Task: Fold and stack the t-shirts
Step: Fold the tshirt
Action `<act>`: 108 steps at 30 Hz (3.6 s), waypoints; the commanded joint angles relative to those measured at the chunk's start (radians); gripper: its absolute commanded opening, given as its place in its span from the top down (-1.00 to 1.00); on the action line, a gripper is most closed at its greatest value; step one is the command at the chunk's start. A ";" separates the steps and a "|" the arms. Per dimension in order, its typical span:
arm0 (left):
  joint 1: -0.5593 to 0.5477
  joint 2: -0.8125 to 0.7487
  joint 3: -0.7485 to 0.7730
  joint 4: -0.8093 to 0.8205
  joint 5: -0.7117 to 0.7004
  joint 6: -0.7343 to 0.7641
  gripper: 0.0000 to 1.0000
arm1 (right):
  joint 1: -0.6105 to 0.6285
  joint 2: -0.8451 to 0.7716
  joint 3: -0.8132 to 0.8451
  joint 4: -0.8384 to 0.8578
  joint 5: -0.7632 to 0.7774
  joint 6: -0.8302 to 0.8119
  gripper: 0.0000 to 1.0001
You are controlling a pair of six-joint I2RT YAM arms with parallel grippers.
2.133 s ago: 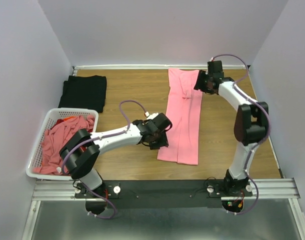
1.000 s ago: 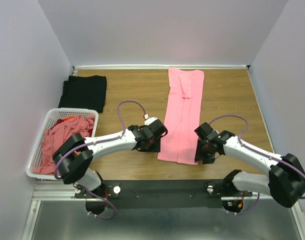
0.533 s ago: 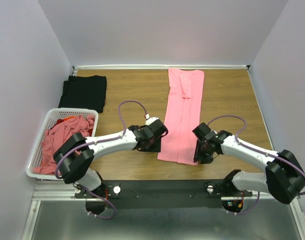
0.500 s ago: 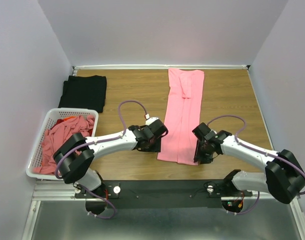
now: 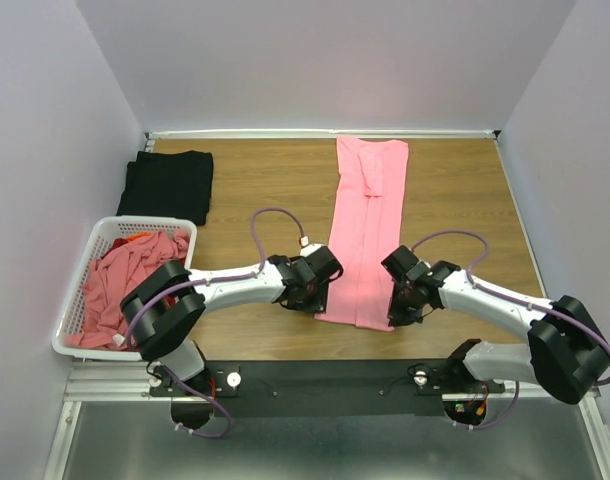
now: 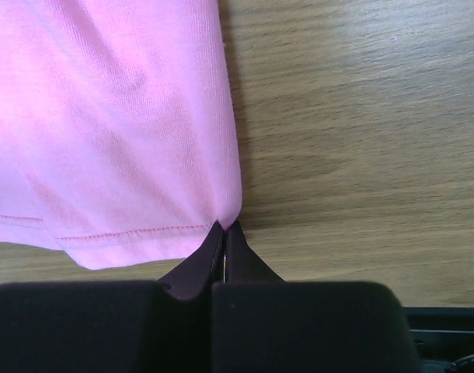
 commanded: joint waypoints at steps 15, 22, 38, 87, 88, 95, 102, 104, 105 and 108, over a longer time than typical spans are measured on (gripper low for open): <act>-0.081 0.165 0.105 -0.110 -0.072 -0.034 0.10 | 0.011 0.024 -0.022 -0.022 0.023 -0.024 0.99; -0.116 0.197 0.094 -0.142 -0.063 -0.052 0.48 | 0.011 0.021 -0.020 -0.030 0.018 -0.038 0.99; -0.152 0.101 0.067 -0.198 0.112 -0.016 1.00 | 0.011 -0.012 0.058 -0.218 -0.130 -0.079 0.99; 0.329 0.455 0.740 0.002 -0.111 0.340 1.00 | -0.291 0.505 0.721 0.043 0.351 -0.401 0.99; 0.330 0.460 0.743 0.008 -0.112 0.342 1.00 | -0.291 0.506 0.721 0.044 0.351 -0.400 0.99; 0.335 0.501 0.763 0.052 -0.095 0.363 1.00 | -0.306 0.526 0.716 0.044 0.379 -0.390 0.99; 0.342 0.535 0.772 0.071 -0.095 0.363 1.00 | -0.312 0.563 0.696 0.088 0.385 -0.392 0.99; 0.344 0.544 0.777 0.071 -0.097 0.365 1.00 | -0.314 0.584 0.695 0.093 0.384 -0.392 0.99; 0.345 0.550 0.780 0.072 -0.097 0.366 1.00 | -0.314 0.590 0.695 0.095 0.382 -0.392 0.99; 0.350 0.568 0.780 0.072 -0.101 0.362 1.00 | -0.314 0.613 0.692 0.111 0.388 -0.395 0.99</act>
